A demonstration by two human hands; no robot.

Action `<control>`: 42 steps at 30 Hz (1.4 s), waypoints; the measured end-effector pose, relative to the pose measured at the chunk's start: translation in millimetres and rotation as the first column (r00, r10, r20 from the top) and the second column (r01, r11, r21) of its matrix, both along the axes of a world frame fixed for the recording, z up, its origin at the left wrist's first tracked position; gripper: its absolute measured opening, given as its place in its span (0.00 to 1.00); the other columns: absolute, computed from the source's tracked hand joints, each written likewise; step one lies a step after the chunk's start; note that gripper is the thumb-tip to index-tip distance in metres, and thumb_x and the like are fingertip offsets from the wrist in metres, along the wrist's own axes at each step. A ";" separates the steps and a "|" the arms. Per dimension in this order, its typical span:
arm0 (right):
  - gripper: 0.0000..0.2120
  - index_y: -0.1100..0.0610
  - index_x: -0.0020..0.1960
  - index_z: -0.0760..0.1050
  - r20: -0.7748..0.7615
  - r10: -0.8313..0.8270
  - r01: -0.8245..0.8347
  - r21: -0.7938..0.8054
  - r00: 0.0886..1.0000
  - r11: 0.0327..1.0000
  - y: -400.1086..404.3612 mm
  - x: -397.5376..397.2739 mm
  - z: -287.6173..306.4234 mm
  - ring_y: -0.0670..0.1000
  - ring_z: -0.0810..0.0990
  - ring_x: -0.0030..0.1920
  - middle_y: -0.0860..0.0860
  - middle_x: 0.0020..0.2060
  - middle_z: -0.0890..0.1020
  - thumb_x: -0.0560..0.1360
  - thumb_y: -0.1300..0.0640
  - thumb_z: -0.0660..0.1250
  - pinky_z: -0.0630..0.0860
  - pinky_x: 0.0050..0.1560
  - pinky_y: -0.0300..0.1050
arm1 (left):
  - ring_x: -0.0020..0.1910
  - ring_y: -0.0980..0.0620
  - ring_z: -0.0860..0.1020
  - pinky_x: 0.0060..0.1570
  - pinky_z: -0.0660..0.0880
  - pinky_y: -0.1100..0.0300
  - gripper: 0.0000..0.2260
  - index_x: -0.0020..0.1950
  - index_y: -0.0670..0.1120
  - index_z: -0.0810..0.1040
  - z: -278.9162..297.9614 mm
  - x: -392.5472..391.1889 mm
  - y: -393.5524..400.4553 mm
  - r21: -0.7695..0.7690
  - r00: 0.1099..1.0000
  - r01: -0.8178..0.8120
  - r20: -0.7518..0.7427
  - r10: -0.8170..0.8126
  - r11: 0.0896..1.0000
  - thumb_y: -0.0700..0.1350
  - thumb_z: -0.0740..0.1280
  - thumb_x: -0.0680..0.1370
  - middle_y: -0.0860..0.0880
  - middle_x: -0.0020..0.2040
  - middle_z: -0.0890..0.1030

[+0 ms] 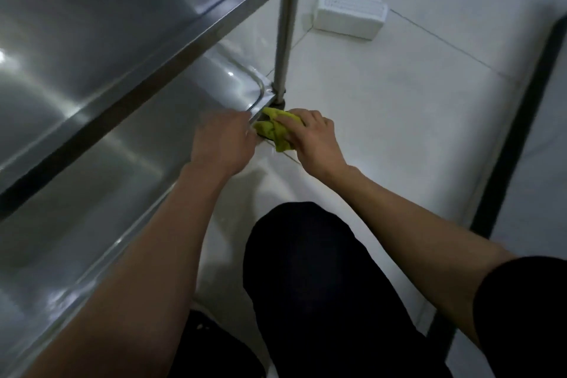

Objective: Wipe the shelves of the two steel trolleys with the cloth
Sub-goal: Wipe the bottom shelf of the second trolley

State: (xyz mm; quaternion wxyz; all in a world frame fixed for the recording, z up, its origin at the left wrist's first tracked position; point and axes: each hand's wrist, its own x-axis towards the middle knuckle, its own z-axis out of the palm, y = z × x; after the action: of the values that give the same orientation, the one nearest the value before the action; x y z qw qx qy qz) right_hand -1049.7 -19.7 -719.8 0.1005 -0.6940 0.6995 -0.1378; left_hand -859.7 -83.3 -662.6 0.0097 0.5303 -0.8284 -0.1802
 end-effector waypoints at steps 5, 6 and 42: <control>0.32 0.44 0.76 0.67 0.012 -0.272 0.272 -0.003 0.962 0.962 24.5 -39.6 50.6 0.58 0.72 0.63 0.51 0.68 0.74 0.75 0.64 0.65 0.68 0.61 0.55 | 0.59 0.38 0.77 0.58 0.75 0.42 0.16 0.67 0.47 0.76 44.4 -42.7 8.2 0.062 0.976 0.217 0.005 -0.217 0.974 0.50 0.62 0.81 0.41 0.60 0.79; 0.32 0.43 0.76 0.66 0.017 -0.322 0.322 0.014 0.947 0.947 33.3 -44.7 64.8 0.58 0.72 0.63 0.51 0.67 0.74 0.76 0.63 0.65 0.68 0.60 0.54 | 0.62 0.37 0.76 0.61 0.74 0.42 0.18 0.70 0.47 0.74 58.3 -48.6 11.7 0.092 0.967 0.250 0.028 -0.254 0.964 0.50 0.62 0.82 0.41 0.64 0.78; 0.21 0.47 0.72 0.73 0.131 -0.557 0.558 0.033 0.820 0.829 82.1 -152.2 592.2 0.58 0.73 0.62 0.51 0.66 0.75 0.81 0.61 0.63 0.67 0.60 0.54 | 0.68 0.43 0.72 0.66 0.69 0.44 0.22 0.76 0.50 0.68 561.1 -211.4 -13.5 0.114 0.903 0.427 0.003 -0.430 0.897 0.55 0.59 0.83 0.47 0.71 0.74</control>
State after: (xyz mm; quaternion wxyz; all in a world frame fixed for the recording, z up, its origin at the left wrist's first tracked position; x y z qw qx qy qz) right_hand -1201.9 62.4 -127.6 0.1004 -0.4488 0.8628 -0.2101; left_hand -1071.1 -96.8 -101.5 -0.0712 0.3374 -0.9134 -0.2163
